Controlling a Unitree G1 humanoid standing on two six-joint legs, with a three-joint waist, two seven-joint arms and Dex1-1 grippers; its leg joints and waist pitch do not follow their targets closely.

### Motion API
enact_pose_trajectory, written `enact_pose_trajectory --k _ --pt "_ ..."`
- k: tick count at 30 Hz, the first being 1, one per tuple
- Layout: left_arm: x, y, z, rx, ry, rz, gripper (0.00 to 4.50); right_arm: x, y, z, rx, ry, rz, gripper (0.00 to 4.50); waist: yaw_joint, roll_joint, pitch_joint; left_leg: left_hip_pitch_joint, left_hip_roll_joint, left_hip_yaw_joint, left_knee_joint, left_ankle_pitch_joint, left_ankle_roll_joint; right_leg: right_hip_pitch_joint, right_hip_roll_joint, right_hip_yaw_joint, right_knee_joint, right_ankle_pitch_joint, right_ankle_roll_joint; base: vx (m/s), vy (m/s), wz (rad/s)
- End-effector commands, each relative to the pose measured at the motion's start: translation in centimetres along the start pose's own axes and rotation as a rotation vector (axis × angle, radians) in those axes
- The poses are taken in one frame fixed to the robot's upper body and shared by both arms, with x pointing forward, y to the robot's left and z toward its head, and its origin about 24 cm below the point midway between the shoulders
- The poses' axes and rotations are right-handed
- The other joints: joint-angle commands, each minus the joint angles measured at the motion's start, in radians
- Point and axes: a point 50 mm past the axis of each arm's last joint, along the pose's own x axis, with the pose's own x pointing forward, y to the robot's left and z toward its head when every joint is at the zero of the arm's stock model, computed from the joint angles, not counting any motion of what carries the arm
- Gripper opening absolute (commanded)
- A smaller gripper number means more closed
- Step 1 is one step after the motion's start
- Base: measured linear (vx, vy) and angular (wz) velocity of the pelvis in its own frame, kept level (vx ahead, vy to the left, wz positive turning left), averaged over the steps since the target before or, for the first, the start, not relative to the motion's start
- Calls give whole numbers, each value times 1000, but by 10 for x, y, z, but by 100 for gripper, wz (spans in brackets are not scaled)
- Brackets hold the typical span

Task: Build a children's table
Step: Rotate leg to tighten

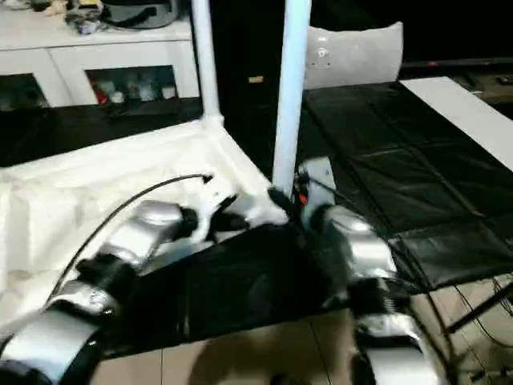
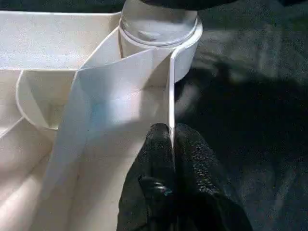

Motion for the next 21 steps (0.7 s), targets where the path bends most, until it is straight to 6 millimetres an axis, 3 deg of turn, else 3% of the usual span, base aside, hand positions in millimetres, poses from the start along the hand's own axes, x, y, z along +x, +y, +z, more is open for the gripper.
enact_pose_trajectory --k 1,3,5,8,10,12,13,14,16,18,21 --pt "8 -9 53 73 -181 -6 0 15 28 -7 24 18 81 269 1 -2 -71 3 -7 5 -64 -283 74 58 -54 17 -91 -518 -24 0 0 0" --pt "9 -11 56 73 -188 -5 0 15 30 -6 28 -8 66 269 5 -8 -76 -7 -3 4 -69 -232 91 65 -58 32 -75 -449 -55 0 0 0" --pt "9 -12 55 89 -185 -10 0 12 31 -4 41 -23 63 304 10 -10 -81 -11 0 4 -70 -182 106 65 -57 44 -60 -390 -87 0 0 0" --pt "6 -9 51 115 -178 -19 0 2 26 1 20 -46 54 317 31 -14 -88 -19 -1 8 -64 -61 144 64 -59 62 -30 -266 -138 0 0 0" --pt "5 -8 50 120 -176 -24 0 -2 22 1 6 -55 61 350 35 -12 -89 -22 -1 8 -63 -42 152 66 -60 64 -26 -244 -142 0 0 0" --pt "0 -5 45 135 -172 -44 0 -12 12 2 -53 -73 95 362 57 -15 -94 -23 -2 12 -55 12 184 65 -60 69 -10 -159 -167 0 0 0" --pt "0 -5 44 134 -169 -46 0 -14 10 2 -62 -77 100 369 59 -18 -93 -28 -3 12 -55 18 189 66 -60 70 -7 -152 -167 0 0 0" --pt "-4 -3 39 158 -162 -71 0 -23 3 2 -90 -72 148 381 69 -11 -89 -26 -4 15 -55 2 191 63 -59 68 -13 -187 -160 0 0 0" --pt "-7 -2 37 166 -157 -84 0 -29 -2 2 -109 -68 169 396 72 -12 -89 -23 -4 16 -55 -10 188 62 -58 68 -17 -207 -154 0 0 0" --pt "-12 -1 32 191 -158 -134 0 -42 -14 3 -137 -46 210 412 87 -12 -83 -18 1 17 -60 -52 169 59 -55 69 -27 -280 -129 0 0 0" --pt "-20 2 24 219 -141 -193 0 -56 -23 7 -200 -34 285 447 90 -10 -80 -13 3 16 -64 -106 138 57 -55 66 -37 -344 -109 0 0 0"
